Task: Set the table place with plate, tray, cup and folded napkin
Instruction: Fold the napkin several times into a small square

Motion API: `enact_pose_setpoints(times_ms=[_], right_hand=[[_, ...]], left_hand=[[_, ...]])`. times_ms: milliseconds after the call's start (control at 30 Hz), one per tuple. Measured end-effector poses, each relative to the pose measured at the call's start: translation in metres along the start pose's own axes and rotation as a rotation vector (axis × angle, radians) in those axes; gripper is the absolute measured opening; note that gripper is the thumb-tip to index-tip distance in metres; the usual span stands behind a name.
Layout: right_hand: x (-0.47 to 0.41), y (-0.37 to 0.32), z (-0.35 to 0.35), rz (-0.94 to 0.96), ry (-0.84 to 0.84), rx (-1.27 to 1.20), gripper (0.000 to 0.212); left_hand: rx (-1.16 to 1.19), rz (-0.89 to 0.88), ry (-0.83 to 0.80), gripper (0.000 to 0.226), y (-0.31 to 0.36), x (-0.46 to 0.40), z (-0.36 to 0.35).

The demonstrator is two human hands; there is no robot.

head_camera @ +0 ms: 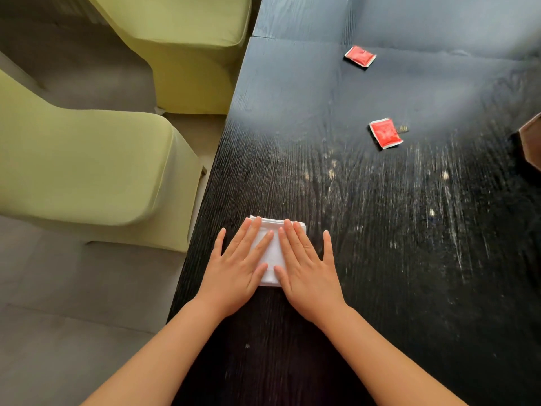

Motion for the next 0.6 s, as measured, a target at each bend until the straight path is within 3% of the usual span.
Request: enact_pose_setpoints(times_ms=[133, 267, 367, 600], right_hand=[[0.016, 0.01, 0.008, -0.131, 0.068, -0.097, 0.062], [0.034, 0.021, 0.031, -0.376, 0.364, -0.241, 0.038], [0.034, 0.032, 0.03, -0.567, 0.335, -0.372, 0.026], [0.021, 0.027, 0.029, -0.708, 0.272, -0.58, 0.007]], left_hand=[[0.156, 0.095, 0.041, 0.064, -0.004, 0.008, 0.009], [0.423, 0.458, 0.305, 0.056, -0.021, 0.021, 0.036], [0.548, 0.628, 0.236, 0.043, -0.03, 0.021, 0.031], [0.719, 0.649, 0.144, 0.02, -0.032, 0.01, 0.027]])
Point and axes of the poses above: each hand's wrist, its own x-axis away from the middle knuckle, its own z-axis out of the back of the hand, y = z × x, the point moved 8 cm from there along -x, towards the middle knuckle, and after that the axes turned 1 degree about x, right-handed, at the moved point
